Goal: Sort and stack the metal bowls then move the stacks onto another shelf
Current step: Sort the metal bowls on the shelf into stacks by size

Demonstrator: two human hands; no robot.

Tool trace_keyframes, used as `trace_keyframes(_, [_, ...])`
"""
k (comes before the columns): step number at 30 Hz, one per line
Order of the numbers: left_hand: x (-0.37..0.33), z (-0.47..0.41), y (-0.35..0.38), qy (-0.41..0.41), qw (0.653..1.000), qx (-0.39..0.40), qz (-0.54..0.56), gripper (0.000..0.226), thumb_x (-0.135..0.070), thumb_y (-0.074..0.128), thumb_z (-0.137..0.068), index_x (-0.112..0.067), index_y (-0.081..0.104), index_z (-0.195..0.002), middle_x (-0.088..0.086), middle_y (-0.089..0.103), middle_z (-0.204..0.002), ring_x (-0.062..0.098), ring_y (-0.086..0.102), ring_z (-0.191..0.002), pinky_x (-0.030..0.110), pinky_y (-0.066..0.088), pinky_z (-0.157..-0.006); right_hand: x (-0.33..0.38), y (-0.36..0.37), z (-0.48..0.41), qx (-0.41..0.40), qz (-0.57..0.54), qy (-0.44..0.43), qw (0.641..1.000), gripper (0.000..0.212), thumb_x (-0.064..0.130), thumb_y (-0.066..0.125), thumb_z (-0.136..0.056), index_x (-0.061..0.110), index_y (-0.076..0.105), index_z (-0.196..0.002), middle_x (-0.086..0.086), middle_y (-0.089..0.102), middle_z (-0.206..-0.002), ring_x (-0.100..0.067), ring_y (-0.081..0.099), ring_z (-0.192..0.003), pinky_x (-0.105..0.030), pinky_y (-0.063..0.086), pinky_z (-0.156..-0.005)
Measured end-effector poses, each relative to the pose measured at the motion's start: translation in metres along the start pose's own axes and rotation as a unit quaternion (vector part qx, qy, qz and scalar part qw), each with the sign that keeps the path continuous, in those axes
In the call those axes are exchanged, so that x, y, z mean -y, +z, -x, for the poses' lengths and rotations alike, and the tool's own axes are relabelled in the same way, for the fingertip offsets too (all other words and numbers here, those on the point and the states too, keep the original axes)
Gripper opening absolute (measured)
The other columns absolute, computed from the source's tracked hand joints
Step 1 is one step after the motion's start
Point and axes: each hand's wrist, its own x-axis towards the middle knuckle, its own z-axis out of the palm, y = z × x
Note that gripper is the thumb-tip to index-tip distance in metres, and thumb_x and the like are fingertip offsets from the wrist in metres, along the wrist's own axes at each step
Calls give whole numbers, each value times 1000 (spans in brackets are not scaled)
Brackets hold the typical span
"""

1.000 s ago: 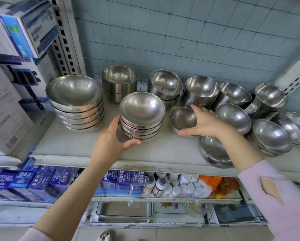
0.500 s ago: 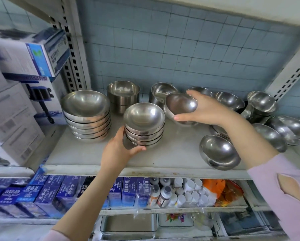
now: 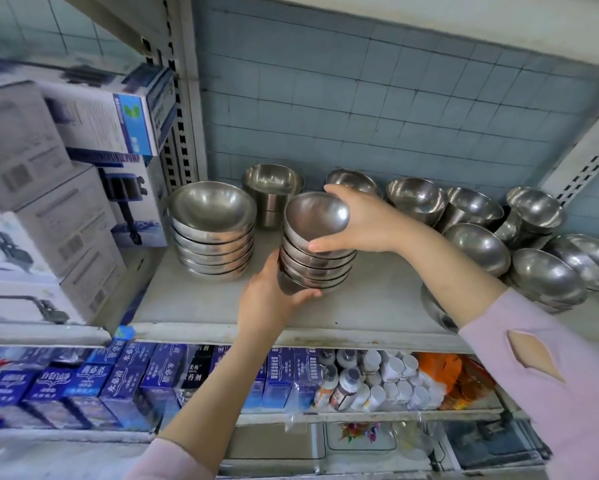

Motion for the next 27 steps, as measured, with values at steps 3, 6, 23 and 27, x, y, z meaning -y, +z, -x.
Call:
trace_keyframes(3, [1,0,0,-5,1000,1,-5,99,-63,79,-57,-27,36,-139,1,68,-111,24,61,-104,35,51,-82,-2,3,-1,6,-7,10,1000,118,64,82,-63,28,20,-157,7,25,-164,-16,28,-148,-32,30,-117])
trace_keyframes(6, [0,1,-2,-5,1000,3,-5,98,-62,79,-57,-28,37,-138,1,69,-110,24,61,-103,36,51,-81,-3,5,-4,32,-11,4,999,117,64,82,-64,32,19,-158,9,23,-164,-14,26,-150,-34,28,-119])
trace_keyframes(23, [1,35,-6,-34,989,-128,-70,98,-67,66,-55,2,41,-118,18,66,-99,39,62,-99,46,54,-73,-109,68,128,-319,-283,175,887,73,47,76,-80,34,44,-145,12,47,-142,-6,40,-130,-35,35,-109])
trace_keyframes(27, [-12,68,17,91,969,-196,-121,63,-46,72,-74,1,50,-109,15,58,-102,33,53,-96,36,43,-82,-159,83,162,-352,-276,249,859,78,43,74,-84,31,35,-150,3,36,-155,-22,38,-141,-50,38,-113])
